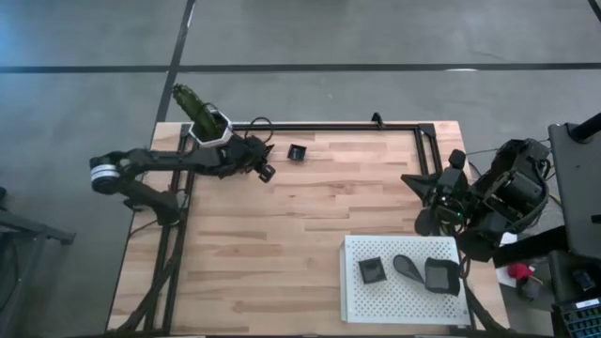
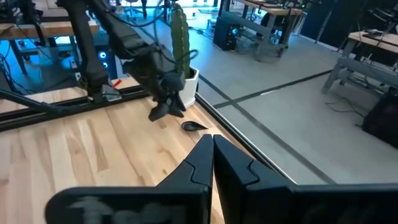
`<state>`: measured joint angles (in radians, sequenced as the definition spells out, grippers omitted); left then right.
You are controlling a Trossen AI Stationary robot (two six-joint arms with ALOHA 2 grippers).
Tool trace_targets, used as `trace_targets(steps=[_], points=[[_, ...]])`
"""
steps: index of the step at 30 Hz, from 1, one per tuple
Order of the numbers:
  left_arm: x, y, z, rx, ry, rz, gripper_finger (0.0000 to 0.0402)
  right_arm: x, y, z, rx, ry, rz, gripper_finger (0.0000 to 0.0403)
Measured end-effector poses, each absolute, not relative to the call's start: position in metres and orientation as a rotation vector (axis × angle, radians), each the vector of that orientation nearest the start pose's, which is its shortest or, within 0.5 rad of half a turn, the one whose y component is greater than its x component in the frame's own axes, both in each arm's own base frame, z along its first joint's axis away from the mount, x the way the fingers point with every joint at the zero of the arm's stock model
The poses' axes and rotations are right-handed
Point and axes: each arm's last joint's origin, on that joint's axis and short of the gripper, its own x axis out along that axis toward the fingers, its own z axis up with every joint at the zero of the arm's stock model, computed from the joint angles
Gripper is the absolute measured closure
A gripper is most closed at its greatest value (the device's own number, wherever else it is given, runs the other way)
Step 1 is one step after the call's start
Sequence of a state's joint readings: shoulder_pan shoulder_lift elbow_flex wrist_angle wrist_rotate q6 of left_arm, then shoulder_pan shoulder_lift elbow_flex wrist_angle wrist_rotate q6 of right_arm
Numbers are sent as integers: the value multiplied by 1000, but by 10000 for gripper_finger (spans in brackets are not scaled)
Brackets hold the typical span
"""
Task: Pick & Place Mini shaped plates
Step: Stack the drop-shaped plate on top of the other drop-shaped plates on the shelf
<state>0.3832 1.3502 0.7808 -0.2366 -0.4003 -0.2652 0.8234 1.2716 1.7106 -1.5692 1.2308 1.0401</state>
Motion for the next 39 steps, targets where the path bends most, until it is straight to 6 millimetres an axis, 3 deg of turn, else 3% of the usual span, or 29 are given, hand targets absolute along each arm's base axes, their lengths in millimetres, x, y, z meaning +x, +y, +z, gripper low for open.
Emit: trace_targets(steps=[7,17,35,39], points=[[262,139,191,-307,790,927,268,138,108,441,19,318,-587,394],[279,168,164,-400,887,905,268,139,109,440,22,313,-589,394],[279,172,141,-356,976,919,269,139,109,440,24,313,-588,394],[280,172,141,-343,979,914,297,139,110,440,24,314,-587,394]])
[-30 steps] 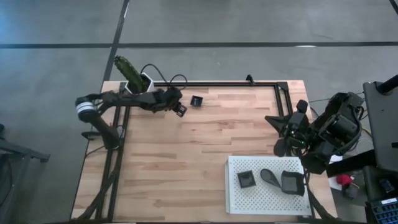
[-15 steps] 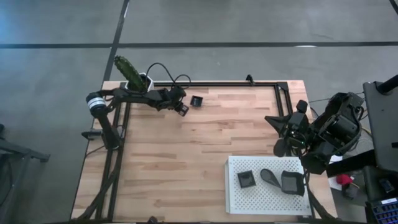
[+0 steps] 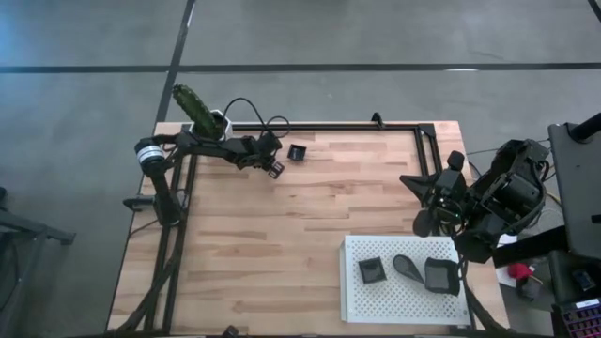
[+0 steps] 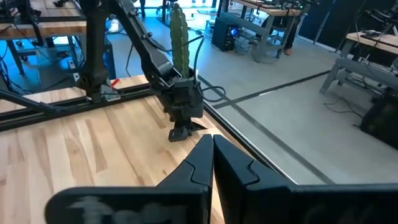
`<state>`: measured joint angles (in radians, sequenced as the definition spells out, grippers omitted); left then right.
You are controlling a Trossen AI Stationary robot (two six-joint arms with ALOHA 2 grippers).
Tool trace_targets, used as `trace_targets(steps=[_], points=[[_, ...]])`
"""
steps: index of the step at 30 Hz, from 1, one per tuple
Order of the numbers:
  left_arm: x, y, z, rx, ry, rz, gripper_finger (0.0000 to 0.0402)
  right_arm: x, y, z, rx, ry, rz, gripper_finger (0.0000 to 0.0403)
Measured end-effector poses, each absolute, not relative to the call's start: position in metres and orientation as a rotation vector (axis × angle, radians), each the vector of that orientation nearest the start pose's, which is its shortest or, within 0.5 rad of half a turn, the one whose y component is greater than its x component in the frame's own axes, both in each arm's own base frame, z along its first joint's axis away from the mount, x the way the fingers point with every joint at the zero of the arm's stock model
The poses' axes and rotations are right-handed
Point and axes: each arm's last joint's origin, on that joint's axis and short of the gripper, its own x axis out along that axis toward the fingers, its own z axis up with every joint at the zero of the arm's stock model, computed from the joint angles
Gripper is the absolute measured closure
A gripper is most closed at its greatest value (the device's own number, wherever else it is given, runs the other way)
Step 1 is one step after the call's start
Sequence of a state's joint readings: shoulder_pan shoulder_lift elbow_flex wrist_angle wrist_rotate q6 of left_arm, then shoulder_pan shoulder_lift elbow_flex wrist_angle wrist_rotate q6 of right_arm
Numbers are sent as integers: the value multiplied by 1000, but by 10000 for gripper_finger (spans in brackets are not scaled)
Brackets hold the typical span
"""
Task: Pick & Place Mini shaped plates
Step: Stack the drop-shaped plate on top of the other drop-shaped plates on the shelf
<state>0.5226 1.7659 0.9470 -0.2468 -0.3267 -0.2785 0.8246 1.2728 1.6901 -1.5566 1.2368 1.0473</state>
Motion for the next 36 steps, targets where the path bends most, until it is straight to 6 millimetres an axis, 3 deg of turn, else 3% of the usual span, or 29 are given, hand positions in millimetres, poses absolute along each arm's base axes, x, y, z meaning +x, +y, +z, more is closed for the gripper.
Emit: trace_targets(steps=[6,11,15,23,29,36], points=[[279,172,141,-280,1014,901,392,139,110,440,25,316,-585,394],[276,168,146,-256,1042,875,399,139,110,440,25,316,-586,394],[277,159,162,-189,1041,817,400,139,110,439,20,319,-586,394],[287,128,193,226,1045,479,401,142,108,434,47,323,-613,394],[310,110,205,470,1012,266,401,148,103,428,39,378,-637,394],[349,98,218,518,890,63,401,152,101,419,20,408,-660,394]])
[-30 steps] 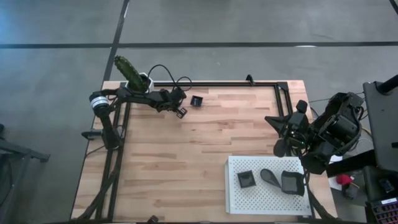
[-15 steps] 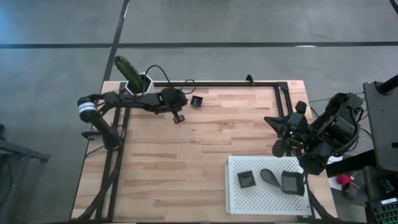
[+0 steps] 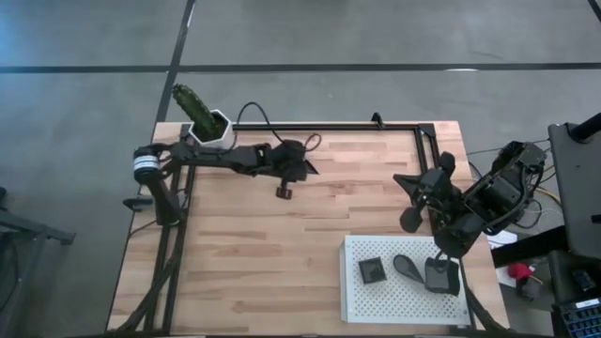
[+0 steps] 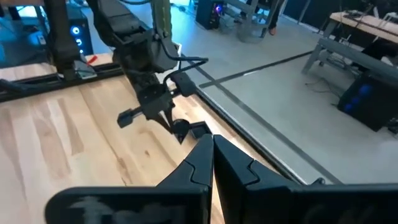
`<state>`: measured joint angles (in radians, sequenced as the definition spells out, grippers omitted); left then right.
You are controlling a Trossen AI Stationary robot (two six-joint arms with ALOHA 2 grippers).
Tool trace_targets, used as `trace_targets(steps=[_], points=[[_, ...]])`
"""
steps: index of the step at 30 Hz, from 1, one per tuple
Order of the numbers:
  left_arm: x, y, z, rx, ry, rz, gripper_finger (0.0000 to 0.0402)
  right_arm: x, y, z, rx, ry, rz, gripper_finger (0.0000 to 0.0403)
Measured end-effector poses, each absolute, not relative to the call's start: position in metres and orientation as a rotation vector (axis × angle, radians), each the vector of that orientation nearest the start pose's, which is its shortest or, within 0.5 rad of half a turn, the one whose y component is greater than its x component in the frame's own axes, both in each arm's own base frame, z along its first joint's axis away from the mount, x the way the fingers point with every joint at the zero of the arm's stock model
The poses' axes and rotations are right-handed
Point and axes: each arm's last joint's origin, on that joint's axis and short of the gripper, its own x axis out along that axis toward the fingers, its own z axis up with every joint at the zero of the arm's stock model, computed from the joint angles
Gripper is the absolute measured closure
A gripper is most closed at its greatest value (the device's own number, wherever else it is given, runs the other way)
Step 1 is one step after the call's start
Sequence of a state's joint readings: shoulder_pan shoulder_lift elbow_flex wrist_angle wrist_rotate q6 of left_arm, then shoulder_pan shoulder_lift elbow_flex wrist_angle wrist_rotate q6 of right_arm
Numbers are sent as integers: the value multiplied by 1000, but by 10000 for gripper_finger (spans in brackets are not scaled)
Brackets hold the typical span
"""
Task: Pick & Place Mini shaped plates
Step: Stack the drop-shaped plate on top of the other drop-shaped plates on the shelf
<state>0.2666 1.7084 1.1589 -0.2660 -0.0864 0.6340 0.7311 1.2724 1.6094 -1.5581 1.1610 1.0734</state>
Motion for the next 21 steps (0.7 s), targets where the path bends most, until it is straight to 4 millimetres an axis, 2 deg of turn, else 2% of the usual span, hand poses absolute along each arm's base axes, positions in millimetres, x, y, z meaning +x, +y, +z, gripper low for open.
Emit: trace_targets(steps=[7,15,21], points=[[394,82,216,593,860,-13,401,152,101,418,22,422,-653,394],[433,79,186,553,884,-88,401,152,102,417,26,436,-645,394],[449,77,167,542,912,-120,401,152,102,416,37,460,-632,394]])
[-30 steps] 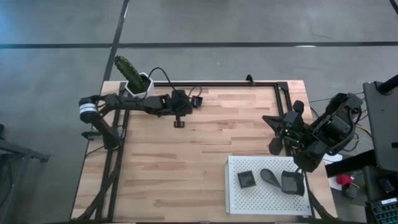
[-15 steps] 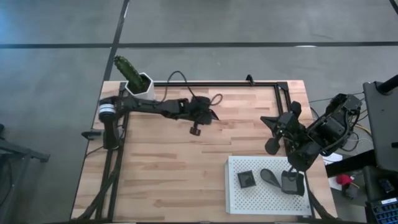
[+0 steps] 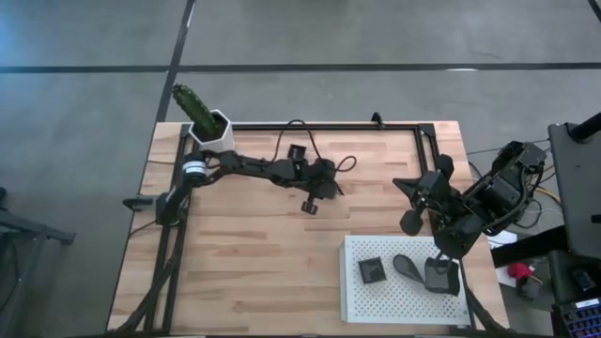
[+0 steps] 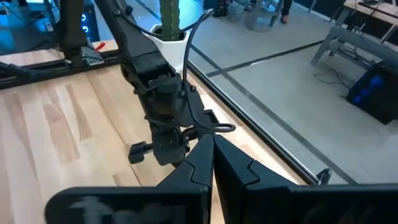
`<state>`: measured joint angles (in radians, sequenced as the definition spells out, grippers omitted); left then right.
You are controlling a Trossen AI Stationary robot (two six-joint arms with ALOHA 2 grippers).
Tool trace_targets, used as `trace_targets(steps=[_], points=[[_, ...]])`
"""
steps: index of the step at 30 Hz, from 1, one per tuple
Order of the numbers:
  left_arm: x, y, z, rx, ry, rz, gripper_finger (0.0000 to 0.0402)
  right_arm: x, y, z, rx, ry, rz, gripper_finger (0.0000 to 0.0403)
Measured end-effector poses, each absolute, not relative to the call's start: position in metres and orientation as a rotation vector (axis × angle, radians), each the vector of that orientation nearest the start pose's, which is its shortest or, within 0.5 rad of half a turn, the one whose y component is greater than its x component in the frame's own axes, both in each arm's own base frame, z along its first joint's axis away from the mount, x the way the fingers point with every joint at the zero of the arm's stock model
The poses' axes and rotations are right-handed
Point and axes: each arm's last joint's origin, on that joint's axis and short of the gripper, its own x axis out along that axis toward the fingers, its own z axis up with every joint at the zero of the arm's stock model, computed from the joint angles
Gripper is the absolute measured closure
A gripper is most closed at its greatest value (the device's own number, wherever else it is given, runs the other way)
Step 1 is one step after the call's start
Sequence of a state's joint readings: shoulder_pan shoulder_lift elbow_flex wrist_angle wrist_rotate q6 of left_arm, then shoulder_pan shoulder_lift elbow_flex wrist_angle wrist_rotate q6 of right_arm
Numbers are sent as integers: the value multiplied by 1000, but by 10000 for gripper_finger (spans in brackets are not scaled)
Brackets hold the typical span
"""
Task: Pick & Place Mini shaped plates
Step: Stack the drop-shaped plate on top of the other drop-shaped plates on the shelf
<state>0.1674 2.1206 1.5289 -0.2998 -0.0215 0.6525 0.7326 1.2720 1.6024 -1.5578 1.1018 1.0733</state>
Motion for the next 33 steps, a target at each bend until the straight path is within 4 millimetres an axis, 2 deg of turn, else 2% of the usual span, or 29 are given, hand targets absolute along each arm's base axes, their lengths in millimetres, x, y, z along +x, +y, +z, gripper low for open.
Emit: trace_targets(steps=[10,18,28,33], points=[[454,66,149,517,936,-158,401,152,102,416,35,464,-630,394],[455,64,149,491,933,-149,396,152,102,416,38,462,-630,394],[455,60,151,503,936,-132,338,152,102,416,62,455,-636,394],[453,58,161,562,973,-32,320,153,101,415,77,473,-638,394]])
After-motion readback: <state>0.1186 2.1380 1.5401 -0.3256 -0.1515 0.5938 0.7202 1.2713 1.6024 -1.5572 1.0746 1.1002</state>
